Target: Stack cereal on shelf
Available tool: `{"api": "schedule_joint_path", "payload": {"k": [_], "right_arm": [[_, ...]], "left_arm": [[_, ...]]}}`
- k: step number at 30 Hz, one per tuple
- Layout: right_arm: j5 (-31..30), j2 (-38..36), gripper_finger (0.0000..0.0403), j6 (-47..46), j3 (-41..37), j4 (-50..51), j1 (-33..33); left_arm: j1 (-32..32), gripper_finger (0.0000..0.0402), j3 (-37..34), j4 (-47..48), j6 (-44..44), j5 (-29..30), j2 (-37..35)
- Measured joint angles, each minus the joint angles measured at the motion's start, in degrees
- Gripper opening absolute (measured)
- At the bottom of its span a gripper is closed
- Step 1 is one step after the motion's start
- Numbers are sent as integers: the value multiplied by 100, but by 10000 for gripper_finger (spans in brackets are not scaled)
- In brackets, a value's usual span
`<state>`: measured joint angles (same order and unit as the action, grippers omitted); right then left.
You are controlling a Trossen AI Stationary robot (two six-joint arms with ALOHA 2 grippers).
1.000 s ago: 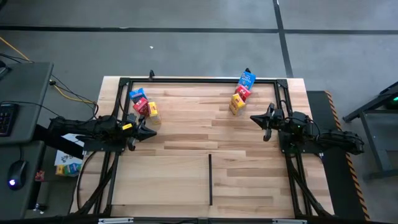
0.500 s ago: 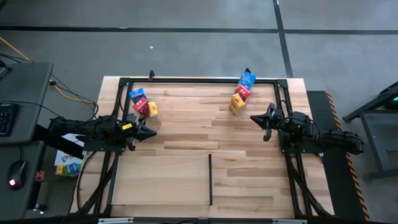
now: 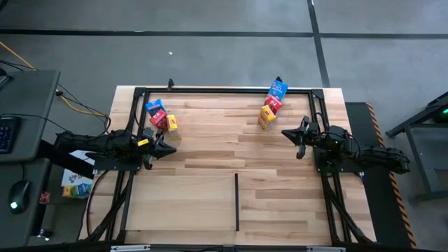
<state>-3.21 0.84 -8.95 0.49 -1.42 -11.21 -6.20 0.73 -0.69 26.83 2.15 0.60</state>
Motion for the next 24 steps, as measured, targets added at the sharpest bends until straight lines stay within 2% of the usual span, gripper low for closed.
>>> {"api": "schedule_joint_path", "payload": {"k": [5,11,13,17,19,24], "right_arm": [[-1,-2,0,0,0,1,1],[0,0,0,0,0,-1,1],[-1,0,0,-1,0,0,0],[1,-1,0,-1,0,0,0],[-1,0,0,0,-2,1,1],[0,0,0,-1,-1,-1,-1]], "left_arm": [[-1,1,0,-8,182,-2,-2],[-2,1,0,-793,2121,165,-2],[-2,1,0,-1043,2323,529,-1],[-2,1,0,-1634,2759,1682,5],[18,3,46,-1947,2701,2198,74],[28,54,705,-1564,2181,2558,663]]}}
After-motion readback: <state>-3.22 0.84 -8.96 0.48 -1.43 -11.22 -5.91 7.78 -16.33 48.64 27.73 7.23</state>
